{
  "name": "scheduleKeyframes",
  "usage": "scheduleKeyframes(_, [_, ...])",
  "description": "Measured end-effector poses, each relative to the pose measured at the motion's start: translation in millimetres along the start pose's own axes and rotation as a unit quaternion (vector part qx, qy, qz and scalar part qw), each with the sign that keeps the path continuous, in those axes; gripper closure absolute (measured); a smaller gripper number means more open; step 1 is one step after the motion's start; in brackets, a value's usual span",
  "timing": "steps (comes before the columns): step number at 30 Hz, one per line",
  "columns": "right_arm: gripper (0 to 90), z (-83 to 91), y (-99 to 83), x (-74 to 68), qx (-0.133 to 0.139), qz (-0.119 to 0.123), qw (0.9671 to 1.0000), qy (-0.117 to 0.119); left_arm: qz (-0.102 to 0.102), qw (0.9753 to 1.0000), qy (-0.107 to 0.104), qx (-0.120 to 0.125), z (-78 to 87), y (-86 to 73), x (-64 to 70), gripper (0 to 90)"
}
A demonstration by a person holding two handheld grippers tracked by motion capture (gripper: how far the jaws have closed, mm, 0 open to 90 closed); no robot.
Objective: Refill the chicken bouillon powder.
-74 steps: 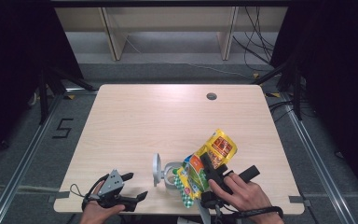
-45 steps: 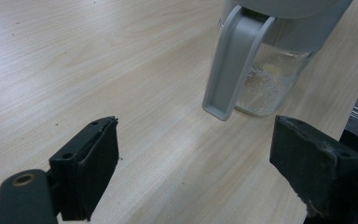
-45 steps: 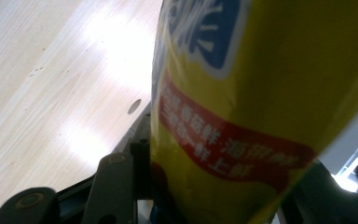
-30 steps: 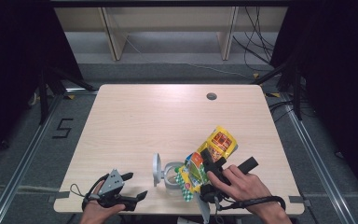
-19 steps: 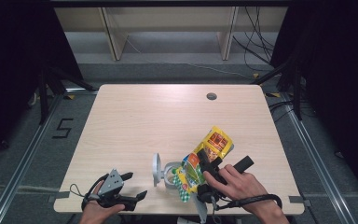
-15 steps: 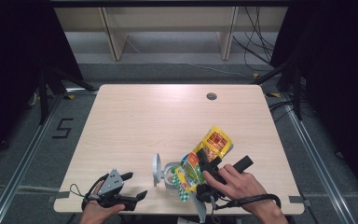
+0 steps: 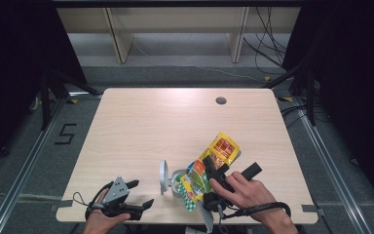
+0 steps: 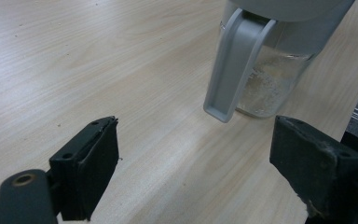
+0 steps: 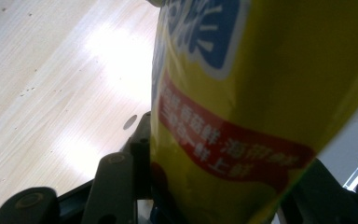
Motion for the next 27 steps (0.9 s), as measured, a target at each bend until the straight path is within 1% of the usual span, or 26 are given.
scheduleKeyframes(1, [55.5,-0.2,0.1,3.0,0.002,0.012,0.9999,-0.007,-0.001,1.0,0.001,0.0,0.0,0.1,-0.4,15.0])
scheduleKeyframes(2, [55.5,0.8,-2.9,3.2,-0.008,0.015,0.9998,-0.001,0.016,0.9999,0.001,0.001,-0.5,-0.6,1.5,15.0])
scheduleKeyframes(3, [55.5,0.6,-3.5,6.5,-0.011,0.041,0.9991,-0.003,0.021,0.9998,-0.001,0.005,-1.2,0.0,2.3,15.0])
scheduleKeyframes(4, [55.5,0.7,-3.4,7.5,-0.012,0.049,0.9987,-0.009,0.01,0.9999,-0.001,0.005,-1.3,0.5,1.3,15.0])
scheduleKeyframes(5, [55.5,-0.5,-1.6,6.0,-0.004,0.054,0.9985,-0.004,0.001,1.0,-0.001,0.002,-0.7,0.1,0.0,15.0])
scheduleKeyframes(6, [55.5,-1.0,-1.0,6.6,0.0,0.068,0.9977,-0.002,0.01,0.9999,0.001,0.001,-0.5,-0.2,1.2,15.0])
scheduleKeyframes(7, [55.5,0.4,-2.3,6.7,-0.006,0.061,0.9981,-0.003,0.018,0.9998,-0.001,0.0,-0.2,-0.6,1.9,15.0])
scheduleKeyframes(8, [55.5,1.7,-3.4,4.9,-0.011,0.037,0.9992,-0.007,0.02,0.9998,-0.003,0.007,-0.9,0.5,2.5,15.0])
scheduleKeyframes(9, [55.5,1.8,-3.3,3.4,-0.01,0.026,0.9996,-0.007,0.019,0.9998,-0.001,0.002,-0.3,-0.6,1.5,15.0])
scheduleKeyframes(10, [55.5,0.9,-2.9,4.1,-0.003,0.036,0.9994,-0.003,0.019,0.9998,-0.001,0.003,-0.3,-0.5,1.4,15.0])
scheduleKeyframes(11, [55.5,0.8,-3.3,3.9,-0.003,0.037,0.9993,-0.001,0.015,0.9999,-0.001,0.003,0.1,-0.2,1.1,15.0])
scheduleKeyframes(12, [55.5,0.8,-3.5,4.0,-0.005,0.044,0.999,-0.005,0.0,1.0,-0.001,0.004,0.4,0.5,-0.4,15.0])
scheduleKeyframes(13, [55.5,0.1,-3.6,3.8,-0.004,0.056,0.9984,-0.003,0.01,0.9999,-0.002,0.01,-0.5,1.4,1.3,15.0])
scheduleKeyframes(14, [55.5,0.8,-4.6,4.3,-0.007,0.062,0.998,-0.003,0.009,0.9999,-0.003,0.009,-0.5,1.2,1.3,15.0])
scheduleKeyframes(15, [55.5,3.0,-7.0,4.2,-0.015,0.046,0.9988,-0.007,0.009,0.9999,-0.003,0.008,-0.6,1.0,1.4,15.0])
scheduleKeyframes(17, [55.5,3.0,-5.8,1.5,-0.006,0.033,0.9994,0.0,0.01,0.9999,-0.003,0.008,-0.8,0.9,1.3,15.0])
scheduleKeyframes(18, [55.5,3.6,-6.2,1.1,-0.007,0.034,0.9994,0.0,0.022,0.9997,-0.003,0.005,-0.9,0.2,2.5,15.0])
scheduleKeyframes(19, [55.5,4.1,-7.1,0.7,-0.008,0.035,0.9993,0.0,0.016,0.9999,-0.001,0.0,-0.3,-0.6,1.6,15.0])
scheduleKeyframes(20, [55.5,4.6,-7.9,2.0,-0.008,0.042,0.9991,-0.005,0.016,0.9999,0.001,0.0,-0.3,-0.7,1.3,15.0])
scheduleKeyframes(21, [55.5,5.4,-9.9,0.5,-0.013,0.031,0.9994,-0.006,0.016,0.9999,0.0,0.0,-0.4,-0.5,1.5,15.0])
scheduleKeyframes(22, [55.5,6.0,-10.7,-2.6,-0.018,0.014,0.9997,-0.002,0.017,0.9999,-0.001,0.001,-0.4,-0.4,1.9,15.0])
scheduleKeyframes(23, [55.5,5.8,-10.7,-3.2,-0.017,0.02,0.9996,0.004,0.013,0.9999,0.0,0.002,-0.4,-0.2,1.5,15.0])
scheduleKeyframes(24, [55.5,5.5,-10.7,-3.0,-0.016,0.023,0.9996,0.004,0.003,1.0,0.001,0.002,-0.3,0.1,0.2,15.0])
scheduleKeyframes(25, [55.5,6.0,-11.1,-4.4,-0.016,0.015,0.9997,0.005,0.017,0.9999,0.0,0.0,-0.4,-0.6,1.7,15.0])
scheduleKeyframes(26, [55.5,5.7,-10.8,-4.1,-0.016,0.017,0.9997,0.006,0.023,0.9997,-0.002,0.005,-0.8,0.1,2.5,15.0])
scheduleKeyframes(27, [55.5,5.2,-10.4,-4.3,-0.02,0.013,0.9997,-0.002,0.019,0.9998,-0.001,0.002,-0.2,-0.4,1.8,15.0])
Point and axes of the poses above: each handheld gripper's, and its own axes: z roughly backward along the jaws, y roughly out of its top, x roughly to its right, the point moved 8 cm from there along -z, roughly forward along the jaws, and after that the axes turned 5 degrees about -x, right-handed, at the moved point
